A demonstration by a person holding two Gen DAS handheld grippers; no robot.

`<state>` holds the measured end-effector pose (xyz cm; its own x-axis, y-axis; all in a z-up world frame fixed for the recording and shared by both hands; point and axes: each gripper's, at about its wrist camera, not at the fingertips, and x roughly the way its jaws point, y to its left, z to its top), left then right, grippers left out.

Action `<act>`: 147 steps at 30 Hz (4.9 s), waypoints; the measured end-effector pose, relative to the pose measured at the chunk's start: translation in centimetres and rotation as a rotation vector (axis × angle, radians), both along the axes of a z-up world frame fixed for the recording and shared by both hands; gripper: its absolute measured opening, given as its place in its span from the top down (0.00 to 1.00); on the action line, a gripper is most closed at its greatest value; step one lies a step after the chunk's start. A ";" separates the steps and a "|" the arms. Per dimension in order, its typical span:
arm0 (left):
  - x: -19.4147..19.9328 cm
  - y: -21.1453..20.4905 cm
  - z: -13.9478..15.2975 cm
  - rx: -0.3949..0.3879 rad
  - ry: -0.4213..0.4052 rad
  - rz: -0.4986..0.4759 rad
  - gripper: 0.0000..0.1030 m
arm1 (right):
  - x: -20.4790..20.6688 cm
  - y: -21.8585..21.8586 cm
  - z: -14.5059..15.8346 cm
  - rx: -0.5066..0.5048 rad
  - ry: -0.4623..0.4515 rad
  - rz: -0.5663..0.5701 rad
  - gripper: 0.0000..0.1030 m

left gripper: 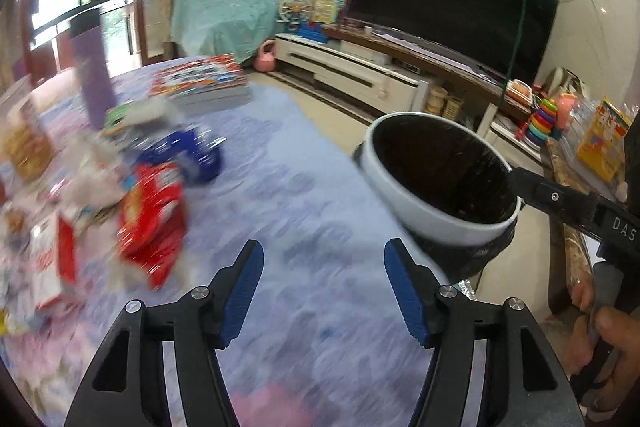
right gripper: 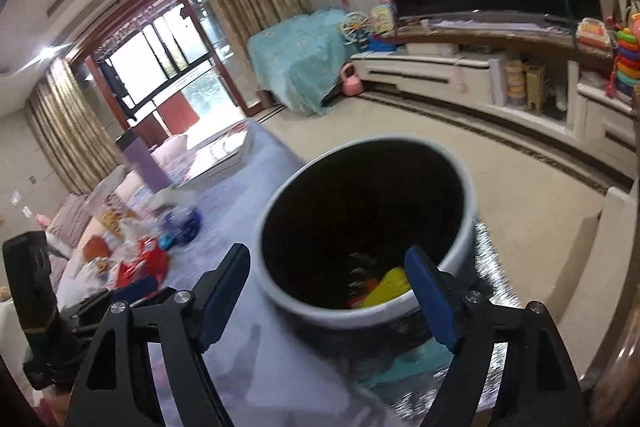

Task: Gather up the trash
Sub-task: 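Move both open tools back over the table, then grasp crumpled paper with the left tool while the right tool grasps the red snack bag, then carry both items to the black bin and open both tools inside it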

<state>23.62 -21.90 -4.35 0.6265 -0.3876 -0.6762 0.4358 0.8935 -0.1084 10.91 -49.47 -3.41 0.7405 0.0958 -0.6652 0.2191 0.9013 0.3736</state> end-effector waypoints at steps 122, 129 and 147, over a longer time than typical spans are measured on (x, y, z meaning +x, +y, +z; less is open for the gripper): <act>-4.3 -3.1 2.9 -0.064 0.039 -0.123 0.91 | -1.3 2.2 -0.8 0.013 0.004 0.027 0.71; -3.3 -5.0 2.5 -0.062 0.050 -0.144 0.91 | -1.1 0.6 -0.8 0.005 0.010 -0.001 0.71; 0.5 -10.8 2.4 -0.058 0.066 -0.220 0.91 | 0.8 -3.3 -1.5 -0.031 0.068 -0.025 0.71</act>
